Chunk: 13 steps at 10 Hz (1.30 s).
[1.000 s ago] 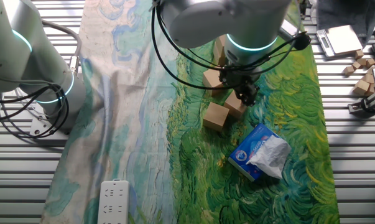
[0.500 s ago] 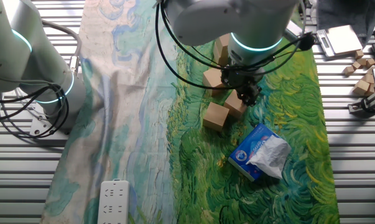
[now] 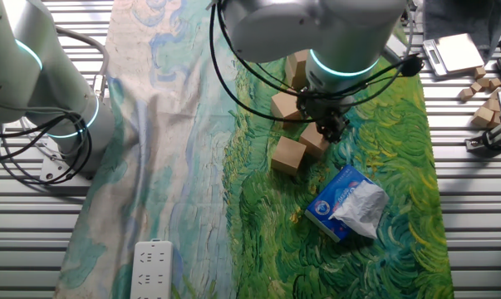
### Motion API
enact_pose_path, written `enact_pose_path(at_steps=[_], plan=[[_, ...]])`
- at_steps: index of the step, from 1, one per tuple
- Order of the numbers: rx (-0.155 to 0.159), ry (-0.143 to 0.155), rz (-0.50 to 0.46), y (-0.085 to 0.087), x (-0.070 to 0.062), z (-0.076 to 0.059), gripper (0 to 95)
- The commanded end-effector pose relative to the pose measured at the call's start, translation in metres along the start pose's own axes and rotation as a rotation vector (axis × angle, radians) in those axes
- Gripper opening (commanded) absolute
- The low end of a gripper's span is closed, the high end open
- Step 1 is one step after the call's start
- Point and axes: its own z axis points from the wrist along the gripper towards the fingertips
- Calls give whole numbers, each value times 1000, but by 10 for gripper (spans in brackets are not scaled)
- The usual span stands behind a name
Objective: Stack the blocks in a vertical line of five
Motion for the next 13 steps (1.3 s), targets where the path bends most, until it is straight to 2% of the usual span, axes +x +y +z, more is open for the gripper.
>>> enact_pose_path(at_steps=[1,2,3,4,5,9,13], plan=[[20,18,-9,0,1,0,570],[29,17,-14,0,1,0,570],[38,-3,-17,0,1,0,570],[58,-9,-22,0,1,0,570],[76,-4,-37,0,1,0,760],[92,-8,-80,-4,-3,6,760],[113,-33,-106,-13,-6,29,760]])
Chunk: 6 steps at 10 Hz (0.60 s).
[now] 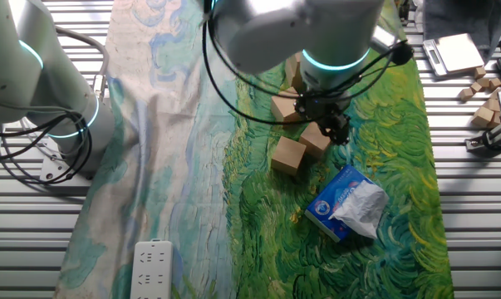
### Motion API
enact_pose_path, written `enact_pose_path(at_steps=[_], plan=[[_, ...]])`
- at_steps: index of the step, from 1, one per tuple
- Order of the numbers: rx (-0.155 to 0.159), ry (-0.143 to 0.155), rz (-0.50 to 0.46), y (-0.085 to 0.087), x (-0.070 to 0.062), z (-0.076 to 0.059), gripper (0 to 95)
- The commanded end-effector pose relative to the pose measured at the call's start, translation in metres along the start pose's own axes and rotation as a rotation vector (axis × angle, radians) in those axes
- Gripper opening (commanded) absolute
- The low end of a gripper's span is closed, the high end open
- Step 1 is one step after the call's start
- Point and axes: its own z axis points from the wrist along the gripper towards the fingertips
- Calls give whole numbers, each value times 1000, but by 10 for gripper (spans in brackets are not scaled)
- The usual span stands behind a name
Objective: Stack the blocks in a vertical line of five
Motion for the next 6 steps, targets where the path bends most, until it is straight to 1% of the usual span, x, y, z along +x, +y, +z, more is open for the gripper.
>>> enact_pose_path(at_steps=[1,2,3,4,6], plan=[[3,-6,0,-3,-1,10,570],[4,-4,19,-3,0,12,380],[4,1,32,-3,0,13,0],[6,6,31,-3,0,13,0],[-11,6,32,-3,0,11,0]])
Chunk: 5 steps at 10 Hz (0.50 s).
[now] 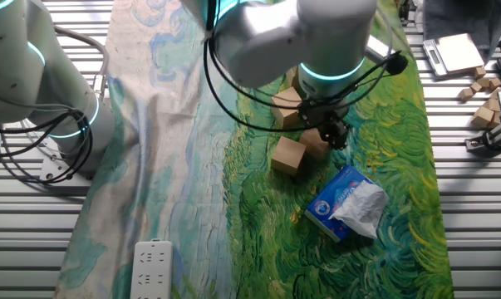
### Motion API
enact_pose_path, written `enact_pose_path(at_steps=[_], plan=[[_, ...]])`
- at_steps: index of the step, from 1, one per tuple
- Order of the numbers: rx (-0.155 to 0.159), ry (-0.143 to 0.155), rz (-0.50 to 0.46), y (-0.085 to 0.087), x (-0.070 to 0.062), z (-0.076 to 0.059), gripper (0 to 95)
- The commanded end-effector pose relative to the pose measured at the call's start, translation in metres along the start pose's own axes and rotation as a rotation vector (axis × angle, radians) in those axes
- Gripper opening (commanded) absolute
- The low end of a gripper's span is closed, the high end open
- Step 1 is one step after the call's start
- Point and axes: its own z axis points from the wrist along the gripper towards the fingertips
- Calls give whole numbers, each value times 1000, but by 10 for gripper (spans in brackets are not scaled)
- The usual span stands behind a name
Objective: Stack the blocks in a vertical line of five
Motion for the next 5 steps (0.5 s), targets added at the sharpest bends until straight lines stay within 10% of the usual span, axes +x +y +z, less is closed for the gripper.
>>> enact_pose_path(at_steps=[1,5], plan=[[-21,-7,-8,1,-1,0,0],[-122,39,56,4,-5,-32,0]])
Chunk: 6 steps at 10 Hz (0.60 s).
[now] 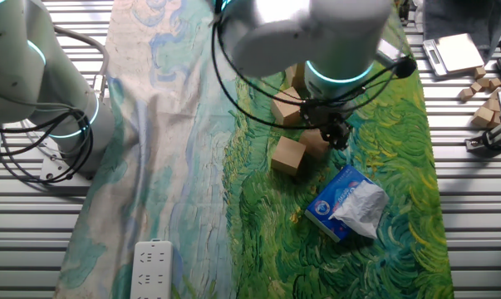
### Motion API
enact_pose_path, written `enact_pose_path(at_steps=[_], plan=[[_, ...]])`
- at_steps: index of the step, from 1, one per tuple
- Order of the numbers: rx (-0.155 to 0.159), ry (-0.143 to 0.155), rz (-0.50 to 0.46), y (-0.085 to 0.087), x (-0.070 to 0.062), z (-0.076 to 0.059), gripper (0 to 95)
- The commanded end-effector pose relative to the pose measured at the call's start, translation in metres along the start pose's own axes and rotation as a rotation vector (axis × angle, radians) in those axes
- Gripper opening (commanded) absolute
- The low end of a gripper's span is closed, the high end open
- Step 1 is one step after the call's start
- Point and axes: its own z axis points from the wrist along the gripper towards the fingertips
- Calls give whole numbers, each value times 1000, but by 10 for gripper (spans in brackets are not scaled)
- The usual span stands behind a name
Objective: Stack the blocks in a vertical line of five
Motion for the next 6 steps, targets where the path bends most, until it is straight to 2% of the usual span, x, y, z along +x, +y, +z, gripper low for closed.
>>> enact_pose_path(at_steps=[1,3,4,5,6], plan=[[-59,61,95,7,-8,-33,0],[-78,88,118,14,-13,-51,0],[-88,109,138,20,-19,-69,0],[-92,121,152,23,-24,-79,0],[-89,149,184,30,-35,-97,0]])
